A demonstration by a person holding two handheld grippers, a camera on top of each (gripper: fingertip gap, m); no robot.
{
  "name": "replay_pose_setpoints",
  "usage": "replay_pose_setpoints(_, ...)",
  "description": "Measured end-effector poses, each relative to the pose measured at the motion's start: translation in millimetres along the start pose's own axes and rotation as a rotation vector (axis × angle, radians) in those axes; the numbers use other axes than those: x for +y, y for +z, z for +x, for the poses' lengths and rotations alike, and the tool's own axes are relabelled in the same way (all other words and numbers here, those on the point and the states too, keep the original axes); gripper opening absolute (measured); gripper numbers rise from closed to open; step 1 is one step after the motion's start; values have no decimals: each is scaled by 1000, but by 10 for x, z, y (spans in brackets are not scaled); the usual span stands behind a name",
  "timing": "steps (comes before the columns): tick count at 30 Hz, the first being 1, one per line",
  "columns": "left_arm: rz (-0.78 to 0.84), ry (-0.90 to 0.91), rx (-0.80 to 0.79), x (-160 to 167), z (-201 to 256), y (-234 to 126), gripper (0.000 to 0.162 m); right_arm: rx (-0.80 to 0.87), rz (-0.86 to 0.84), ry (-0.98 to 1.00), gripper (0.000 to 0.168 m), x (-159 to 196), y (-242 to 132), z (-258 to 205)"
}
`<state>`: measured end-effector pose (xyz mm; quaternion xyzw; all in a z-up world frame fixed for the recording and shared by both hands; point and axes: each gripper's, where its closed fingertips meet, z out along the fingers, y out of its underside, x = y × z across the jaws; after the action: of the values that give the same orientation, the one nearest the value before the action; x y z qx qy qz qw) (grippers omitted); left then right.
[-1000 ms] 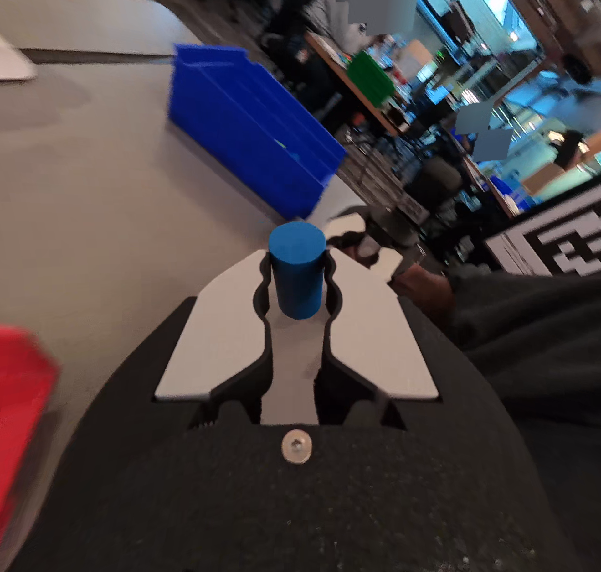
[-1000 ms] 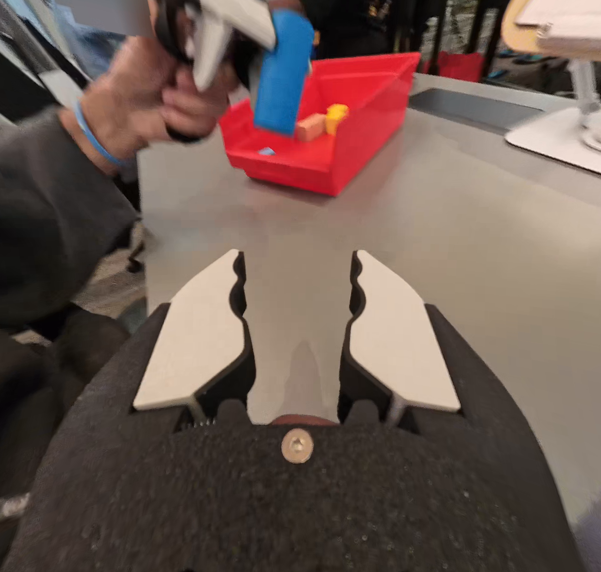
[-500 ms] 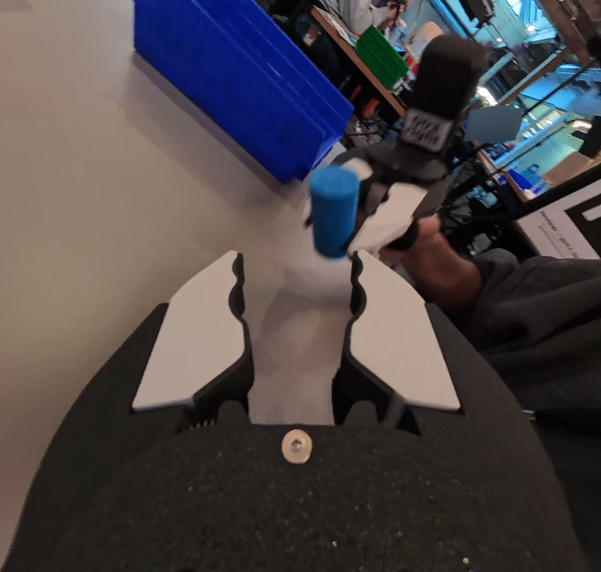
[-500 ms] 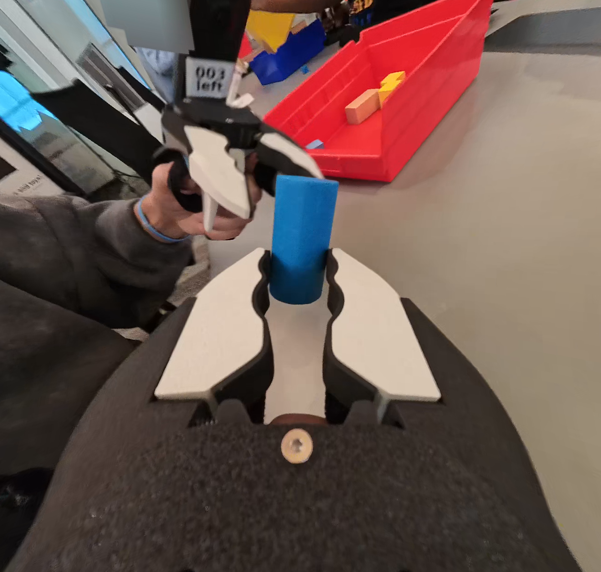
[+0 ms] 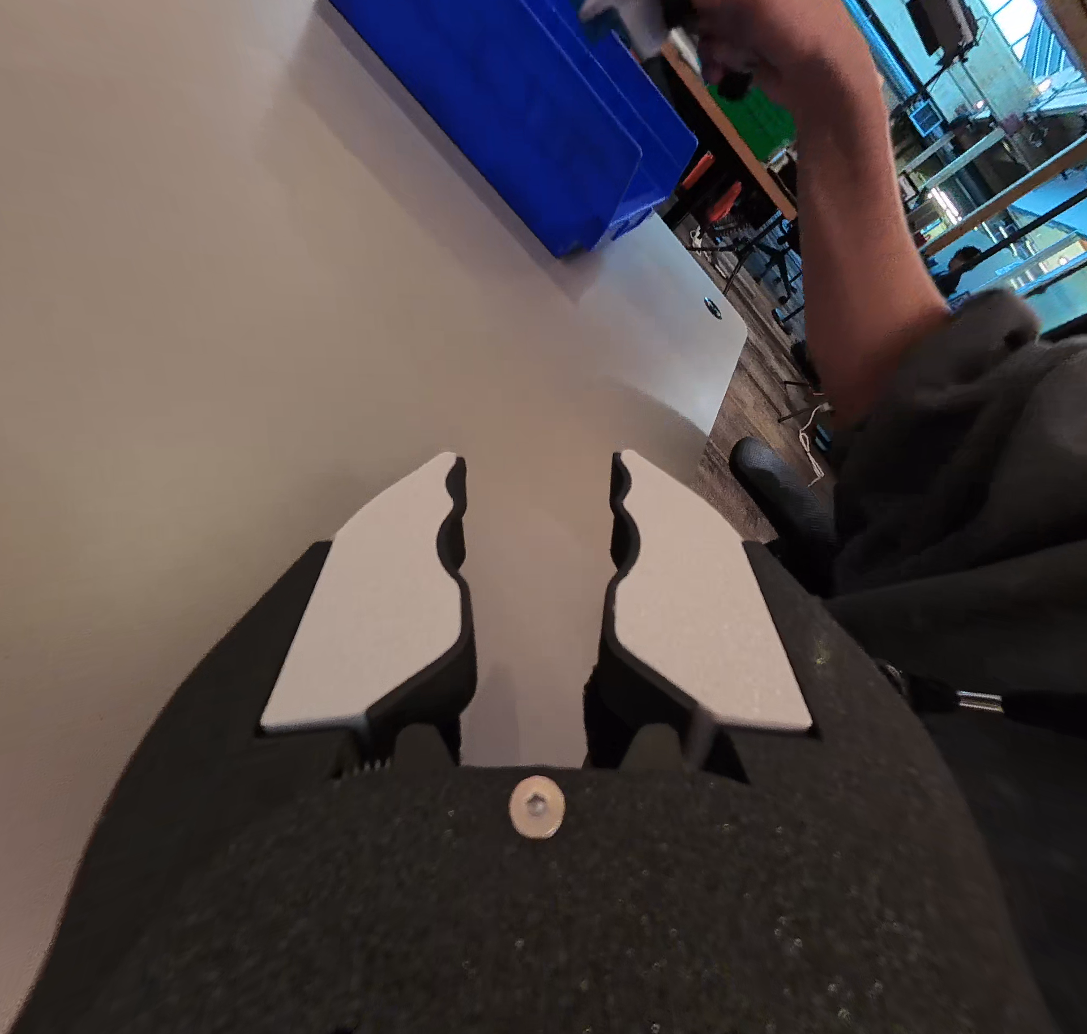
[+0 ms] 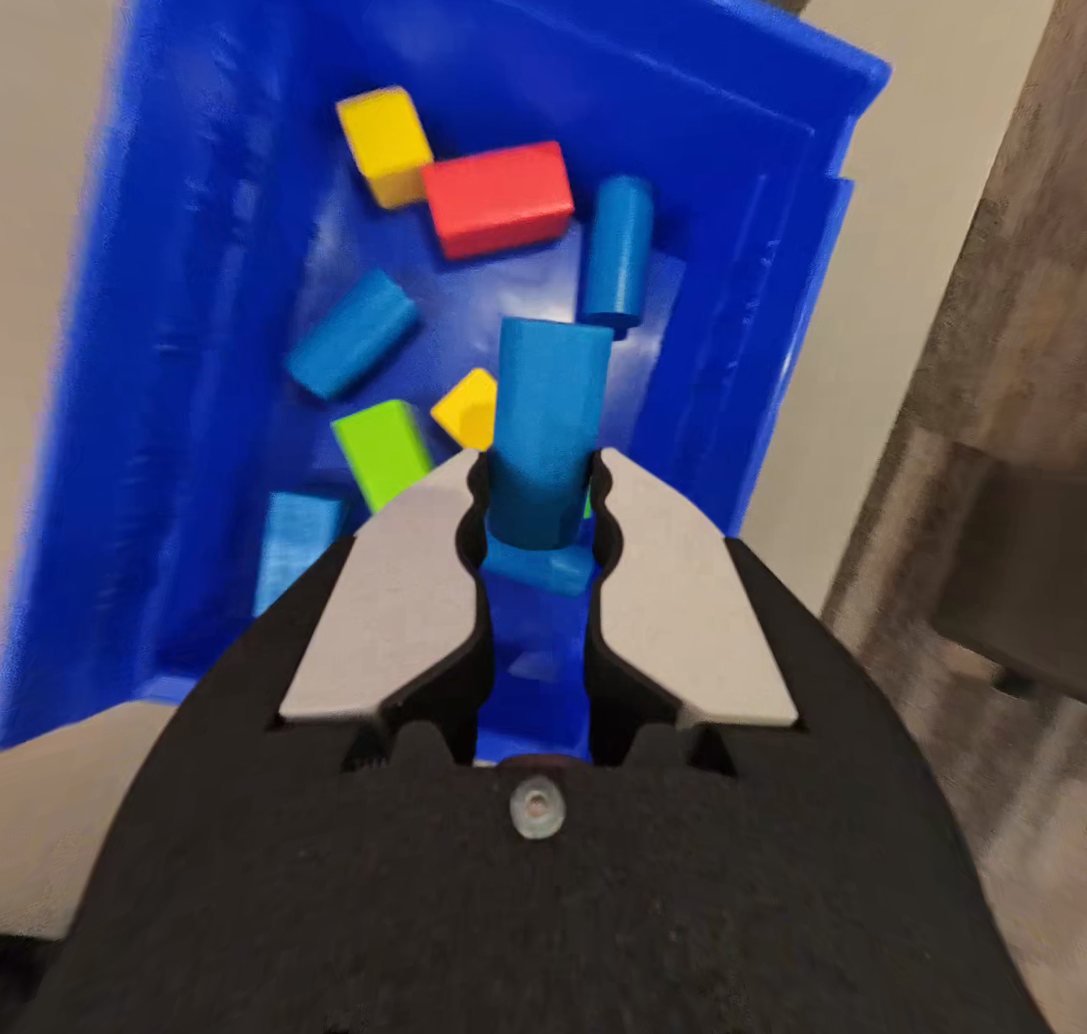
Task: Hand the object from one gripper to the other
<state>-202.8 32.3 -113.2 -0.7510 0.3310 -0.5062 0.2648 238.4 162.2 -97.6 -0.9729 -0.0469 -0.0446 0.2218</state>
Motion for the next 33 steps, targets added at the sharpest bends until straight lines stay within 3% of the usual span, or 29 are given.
replay_pose_setpoints(3, -10, 22, -13, 10, 7, 7, 46, -86, -168, -48, 33, -47, 323, -68)
replay_pose_setpoints(6, -20, 31, -19, 31, 6, 6, 46, -227, -254, 60, 33, -137, 530, -349)
replay_pose_setpoints(10, -21, 26, -15, 37, 30, 0, 46, -157, -293, 115, 33, -225, 765, -395)
replay_pose_setpoints(19, -43, 33, -30, 83, -3, 0, 46, -94, -441, 228, 32, 0, 1003, -378)
replay_pose_setpoints(23, -49, 21, -29, 86, -17, 4, 46, -112, -409, 261, 32, -9, 1008, -390)
replay_pose_setpoints(25, -44, 22, -32, 83, -27, -9, 46, -162, -397, 254, 48, -17, 922, -438)
replay_pose_setpoints(26, -43, 27, -41, 86, -47, -19, 47, -154, -344, 246, 58, -68, 816, -418)
replay_pose_setpoints(29, -53, 53, -64, 84, -95, -72, 47, -136, -56, 190, 50, -247, 245, -455)
replay_pose_setpoints(33, -52, 73, -90, 55, -132, -166, 47, -227, 391, 79, 51, -87, -540, -1004)
